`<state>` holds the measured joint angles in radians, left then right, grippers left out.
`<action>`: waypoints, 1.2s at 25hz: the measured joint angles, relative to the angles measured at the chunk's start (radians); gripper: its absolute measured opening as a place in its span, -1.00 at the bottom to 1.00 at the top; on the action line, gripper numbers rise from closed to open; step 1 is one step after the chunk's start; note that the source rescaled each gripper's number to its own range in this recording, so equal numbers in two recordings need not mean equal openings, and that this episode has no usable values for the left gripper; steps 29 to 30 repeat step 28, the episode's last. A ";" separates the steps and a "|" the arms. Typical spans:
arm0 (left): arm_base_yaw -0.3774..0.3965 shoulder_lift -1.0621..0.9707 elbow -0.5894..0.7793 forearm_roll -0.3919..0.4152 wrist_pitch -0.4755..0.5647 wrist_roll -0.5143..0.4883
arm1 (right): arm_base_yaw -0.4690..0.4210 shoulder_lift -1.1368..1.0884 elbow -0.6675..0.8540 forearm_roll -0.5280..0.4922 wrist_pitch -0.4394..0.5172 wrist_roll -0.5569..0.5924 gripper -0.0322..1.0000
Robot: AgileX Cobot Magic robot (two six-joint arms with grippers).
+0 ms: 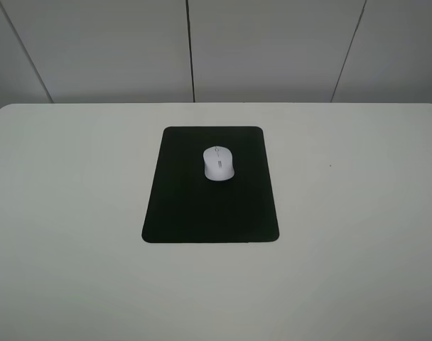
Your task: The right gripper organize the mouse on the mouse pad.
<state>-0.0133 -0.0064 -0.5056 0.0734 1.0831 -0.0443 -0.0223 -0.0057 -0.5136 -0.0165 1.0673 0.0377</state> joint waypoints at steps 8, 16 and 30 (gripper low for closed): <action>0.000 0.000 0.000 0.001 0.000 0.000 | 0.000 0.000 0.000 0.001 0.000 -0.006 -0.28; 0.000 0.000 0.000 0.001 0.000 0.000 | 0.000 0.000 0.000 0.002 0.000 -0.006 -0.28; 0.000 0.000 0.000 0.001 0.000 0.000 | 0.000 0.000 0.000 0.009 0.000 -0.006 -0.28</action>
